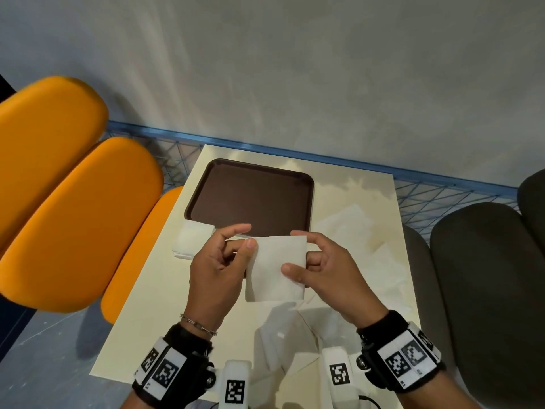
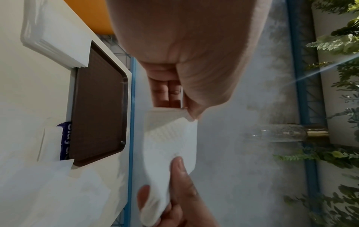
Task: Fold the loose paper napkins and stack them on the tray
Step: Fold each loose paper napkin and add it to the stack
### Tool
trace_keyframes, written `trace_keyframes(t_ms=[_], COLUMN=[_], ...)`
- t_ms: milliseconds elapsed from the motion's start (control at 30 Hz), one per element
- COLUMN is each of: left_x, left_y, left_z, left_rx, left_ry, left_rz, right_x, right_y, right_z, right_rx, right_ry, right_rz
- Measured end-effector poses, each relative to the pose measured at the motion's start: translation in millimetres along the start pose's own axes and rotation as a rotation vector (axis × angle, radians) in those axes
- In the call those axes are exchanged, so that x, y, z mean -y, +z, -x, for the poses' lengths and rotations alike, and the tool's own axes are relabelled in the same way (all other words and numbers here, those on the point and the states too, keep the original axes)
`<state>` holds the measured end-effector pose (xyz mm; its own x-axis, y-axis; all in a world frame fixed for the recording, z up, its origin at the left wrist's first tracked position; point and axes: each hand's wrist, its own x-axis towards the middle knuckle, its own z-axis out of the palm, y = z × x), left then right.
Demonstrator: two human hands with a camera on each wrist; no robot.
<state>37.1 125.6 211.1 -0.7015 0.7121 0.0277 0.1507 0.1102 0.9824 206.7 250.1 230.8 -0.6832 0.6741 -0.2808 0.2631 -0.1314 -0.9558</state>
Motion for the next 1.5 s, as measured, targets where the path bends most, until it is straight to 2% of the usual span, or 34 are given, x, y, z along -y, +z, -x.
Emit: trace_keyframes(t_ms=[100, 367, 567, 767, 833, 933, 1133, 1300, 1400, 1500], left_x=[-1, 1, 5, 18, 23, 34, 71, 100, 121, 137], left_y=[0, 8, 13, 4, -1, -10, -42, -79, -104, -126], left_z=[3, 19, 33, 32, 27, 15, -16, -39, -52, -65], left_rx=[-0.02, -0.041, -0.066, -0.172, -0.175, -0.168, -0.198, -0.256, -0.202, -0.053], left_ry=[-0.007, -0.055, -0.074, -0.115, -0.131, -0.161, -0.256, -0.367, -0.468, -0.499], left_rz=[-0.009, -0.022, 0.001, 0.041, 0.058, 0.058, 0.044, 0.182, 0.265, 0.216], right_x=[-2, -5, -7, -17, -23, -31, -32, -46, -53, -52], right_y=[-9, -25, -25, -16, -12, -2, 40, 79, 97, 110], right_z=[1, 2, -3, -7, -13, -26, -57, -103, -130, -150], right_rx=[-0.026, 0.039, -0.049, 0.182, 0.175, 0.155, 0.259, 0.212, 0.175, 0.245], right_ry=[0.008, 0.03, -0.04, 0.105, 0.123, 0.165, 0.288, 0.297, 0.29, 0.292], right_rz=[-0.04, -0.067, -0.074, -0.017, 0.016, 0.033, 0.028, 0.12, 0.172, 0.269])
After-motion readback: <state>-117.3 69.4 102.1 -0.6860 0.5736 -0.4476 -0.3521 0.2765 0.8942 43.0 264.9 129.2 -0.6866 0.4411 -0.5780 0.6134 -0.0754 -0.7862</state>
